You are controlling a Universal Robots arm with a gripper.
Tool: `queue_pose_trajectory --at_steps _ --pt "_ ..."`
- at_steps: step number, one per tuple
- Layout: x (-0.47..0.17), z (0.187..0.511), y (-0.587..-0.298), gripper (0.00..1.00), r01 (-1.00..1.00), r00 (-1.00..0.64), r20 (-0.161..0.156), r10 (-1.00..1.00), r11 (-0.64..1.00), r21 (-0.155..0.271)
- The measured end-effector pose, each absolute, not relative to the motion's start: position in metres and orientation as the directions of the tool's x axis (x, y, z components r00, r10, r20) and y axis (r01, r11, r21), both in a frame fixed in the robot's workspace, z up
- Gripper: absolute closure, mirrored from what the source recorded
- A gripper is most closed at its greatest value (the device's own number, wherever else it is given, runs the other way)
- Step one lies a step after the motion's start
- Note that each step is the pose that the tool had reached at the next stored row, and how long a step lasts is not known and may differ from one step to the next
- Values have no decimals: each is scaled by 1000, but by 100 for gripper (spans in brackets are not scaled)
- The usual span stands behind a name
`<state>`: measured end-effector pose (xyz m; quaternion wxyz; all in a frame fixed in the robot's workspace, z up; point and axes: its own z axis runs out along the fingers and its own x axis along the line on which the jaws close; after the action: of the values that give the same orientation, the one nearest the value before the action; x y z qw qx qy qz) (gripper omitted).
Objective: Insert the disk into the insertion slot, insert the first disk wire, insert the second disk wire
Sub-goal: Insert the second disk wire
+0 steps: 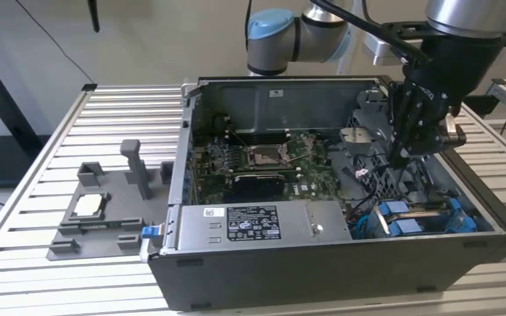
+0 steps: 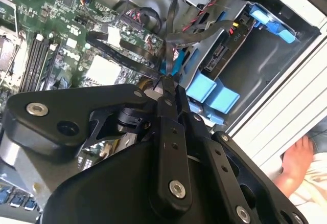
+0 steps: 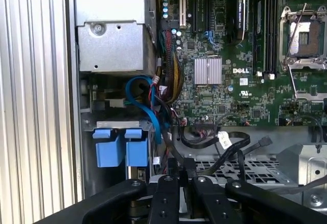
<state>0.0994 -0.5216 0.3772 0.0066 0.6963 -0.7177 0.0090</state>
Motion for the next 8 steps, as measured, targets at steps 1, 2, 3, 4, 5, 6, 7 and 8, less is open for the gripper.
queue_pose_trajectory --at_steps 1,2,3,4,5,6,7,8 --pt "100 377 -523 84 -1000 -30 22 -999 30 -2" --pt "101 377 -525 84 -1000 -30 22 -999 30 -1" --pt "101 377 -527 84 -1000 -30 20 -999 30 0" --pt "102 377 -529 84 -1000 -30 19 -999 30 1" --pt "103 377 -530 84 -1000 -30 18 -999 30 3" --pt "104 377 -532 84 -1000 -30 18 -999 30 5" --pt "104 376 -533 84 -1000 -30 18 -999 30 9" --pt "105 376 -534 84 -999 -30 18 -999 30 14"
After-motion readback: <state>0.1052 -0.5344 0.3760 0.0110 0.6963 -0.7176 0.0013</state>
